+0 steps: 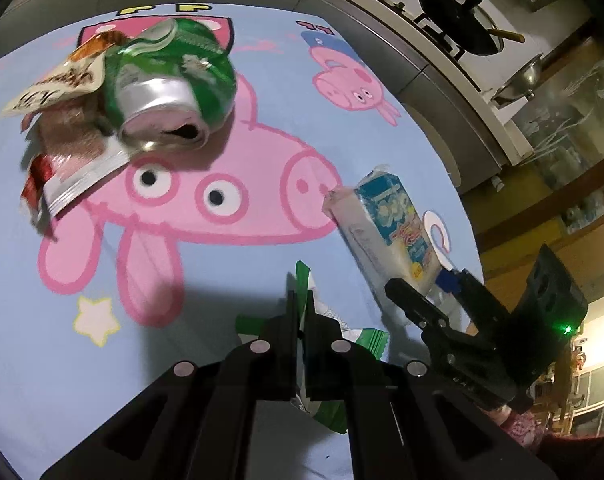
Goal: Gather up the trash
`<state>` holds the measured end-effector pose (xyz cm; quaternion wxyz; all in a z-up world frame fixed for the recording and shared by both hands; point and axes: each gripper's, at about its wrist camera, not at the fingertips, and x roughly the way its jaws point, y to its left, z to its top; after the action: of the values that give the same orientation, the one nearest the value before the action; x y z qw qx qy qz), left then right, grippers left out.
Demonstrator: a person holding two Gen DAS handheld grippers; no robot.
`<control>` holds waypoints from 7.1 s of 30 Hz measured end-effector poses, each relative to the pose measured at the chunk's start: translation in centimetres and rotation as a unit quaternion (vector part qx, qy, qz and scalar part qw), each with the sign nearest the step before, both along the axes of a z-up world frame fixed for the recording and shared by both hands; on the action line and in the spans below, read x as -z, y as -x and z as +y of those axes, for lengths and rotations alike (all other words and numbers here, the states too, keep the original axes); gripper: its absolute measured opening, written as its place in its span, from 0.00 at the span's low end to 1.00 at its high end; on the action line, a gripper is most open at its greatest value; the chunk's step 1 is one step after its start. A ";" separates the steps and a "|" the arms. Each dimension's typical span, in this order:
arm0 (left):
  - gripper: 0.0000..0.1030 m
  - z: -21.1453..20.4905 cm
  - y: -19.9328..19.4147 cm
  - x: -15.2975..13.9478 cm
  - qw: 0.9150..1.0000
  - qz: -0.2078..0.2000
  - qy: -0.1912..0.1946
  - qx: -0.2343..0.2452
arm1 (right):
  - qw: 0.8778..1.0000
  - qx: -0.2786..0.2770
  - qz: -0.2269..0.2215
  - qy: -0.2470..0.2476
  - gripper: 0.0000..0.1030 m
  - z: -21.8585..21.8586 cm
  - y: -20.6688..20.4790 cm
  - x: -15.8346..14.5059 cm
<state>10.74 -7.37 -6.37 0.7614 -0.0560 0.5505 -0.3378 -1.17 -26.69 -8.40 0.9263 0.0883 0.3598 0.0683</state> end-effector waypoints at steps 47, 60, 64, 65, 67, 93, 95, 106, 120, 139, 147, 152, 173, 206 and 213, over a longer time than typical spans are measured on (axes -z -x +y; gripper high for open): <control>0.71 -20.4 -2.6 -5.0 0.978 -0.195 -0.002 0.072 | 0.953 0.254 -0.095 -0.132 0.49 -21.6 -3.0 -2.7; 0.57 1.4 1.5 -2.9 0.986 -0.148 -0.026 -0.070 | 0.972 0.027 0.018 -0.233 0.45 -5.4 -9.8 -1.5; 0.57 8.5 -1.0 -3.9 0.980 -0.124 0.018 -0.152 | 0.962 -0.024 0.047 -0.269 0.47 -1.3 -12.4 -1.5; 0.57 9.9 -1.7 -4.0 0.979 -0.112 0.035 -0.165 | 0.957 -0.028 0.054 -0.284 0.48 -0.6 -13.1 -1.3; 0.57 13.3 -4.0 -4.1 0.972 -0.084 0.096 -0.196 | 0.949 -0.026 0.066 -0.308 0.52 0.3 -14.5 -1.1; 0.03 19.2 -3.0 -1.9 0.955 -0.014 0.220 -0.200 | 0.942 -0.059 0.080 -0.322 0.15 4.8 -15.6 -0.9; 0.03 20.2 -1.5 -1.4 0.956 -0.011 0.212 -0.202 | 0.935 -0.056 0.085 -0.339 0.14 4.2 -14.6 -0.5; 0.03 20.8 4.0 3.0 0.961 0.041 0.175 -0.211 | 0.919 -0.065 0.103 -0.374 0.14 3.4 -9.9 1.1; 0.42 20.3 3.9 2.1 0.960 0.029 0.159 -0.230 | 0.914 -0.057 0.127 -0.381 0.23 3.5 -7.3 2.4; 0.46 19.3 4.7 -2.0 0.925 -0.132 -0.154 -0.322 | 0.981 0.037 0.012 -0.191 0.62 3.4 -3.1 -1.4; 0.46 19.6 5.5 -2.0 0.913 -0.144 -0.187 -0.332 | 0.993 0.021 -0.024 -0.116 0.62 5.8 -1.2 -2.7; 0.46 19.5 6.1 -1.9 0.905 -0.154 -0.208 -0.337 | 0.995 0.009 -0.040 -0.092 0.62 7.1 -0.5 -3.2; 0.47 14.9 9.7 -4.9 0.900 -0.246 -0.203 -0.296 | 0.994 0.004 -0.063 -0.087 0.63 7.3 1.6 -4.8; 0.55 10.7 13.1 -5.1 0.924 -0.288 -0.118 -0.222 | 0.997 0.011 -0.047 -0.059 0.65 7.6 3.0 -4.8; 0.54 17.7 10.7 -4.6 0.924 -0.223 -0.078 -0.300 | 0.998 0.018 -0.038 -0.055 0.65 7.8 2.6 -4.5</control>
<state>-0.01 10.30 -1.82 0.9323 -0.0816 0.3483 -0.0534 -3.79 -18.89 -3.93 0.9340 0.1428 0.3188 0.0748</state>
